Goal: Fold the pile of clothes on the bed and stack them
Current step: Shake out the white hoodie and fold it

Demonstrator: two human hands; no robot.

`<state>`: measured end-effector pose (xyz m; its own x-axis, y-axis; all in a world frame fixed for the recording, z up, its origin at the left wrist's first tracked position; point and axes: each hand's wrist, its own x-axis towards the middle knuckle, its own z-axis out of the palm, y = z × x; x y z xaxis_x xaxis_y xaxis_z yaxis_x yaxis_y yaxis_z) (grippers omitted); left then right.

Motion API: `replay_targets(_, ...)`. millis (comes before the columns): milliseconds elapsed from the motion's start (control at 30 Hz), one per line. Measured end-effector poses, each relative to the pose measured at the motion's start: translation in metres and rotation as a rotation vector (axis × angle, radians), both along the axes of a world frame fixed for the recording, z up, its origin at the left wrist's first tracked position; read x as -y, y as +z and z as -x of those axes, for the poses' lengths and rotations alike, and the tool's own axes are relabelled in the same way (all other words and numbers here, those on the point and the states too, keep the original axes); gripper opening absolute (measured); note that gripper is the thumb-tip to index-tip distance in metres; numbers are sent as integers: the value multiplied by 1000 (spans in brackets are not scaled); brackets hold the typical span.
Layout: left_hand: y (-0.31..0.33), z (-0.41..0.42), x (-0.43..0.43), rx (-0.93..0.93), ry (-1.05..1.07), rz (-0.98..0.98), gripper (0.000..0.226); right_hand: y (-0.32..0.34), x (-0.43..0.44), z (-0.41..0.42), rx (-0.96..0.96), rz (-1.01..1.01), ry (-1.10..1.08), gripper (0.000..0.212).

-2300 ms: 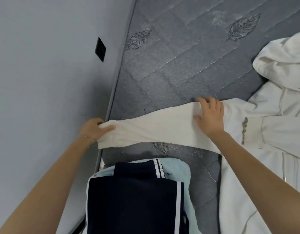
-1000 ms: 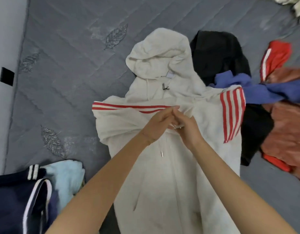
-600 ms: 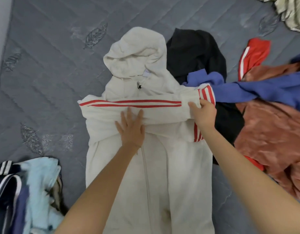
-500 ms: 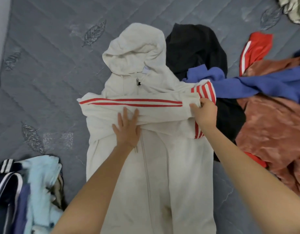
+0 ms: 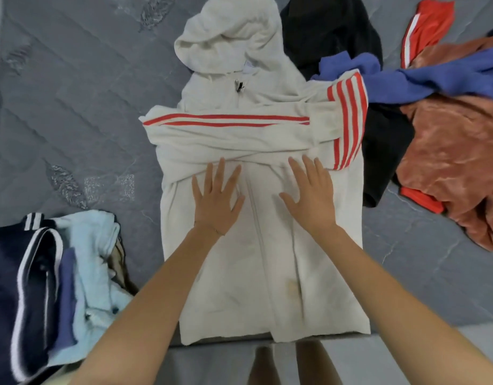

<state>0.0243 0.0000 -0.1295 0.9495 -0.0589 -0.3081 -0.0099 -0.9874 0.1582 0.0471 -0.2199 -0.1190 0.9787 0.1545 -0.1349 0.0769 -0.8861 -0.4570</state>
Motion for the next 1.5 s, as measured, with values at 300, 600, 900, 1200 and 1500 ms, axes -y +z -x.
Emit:
replay_targets(300,-12,126,-13,-115,88,25,65,-9,25,115,-204,144,-38,82)
replay_targets(600,-17,226,5,-185,256,16,69,-15,55,188,-399,223,-75,89)
replay_targets(900,-15,277,12,-84,958,209,77,-16,94,221,-562,73,-412,104)
replay_targets(1200,-2,283,15,106,1099,547,11,-7,103,219,-538,-181,-484,66)
replay_targets(1500,16,279,9,325,1425,621,32,12,148,201,-437,-141,-681,29)
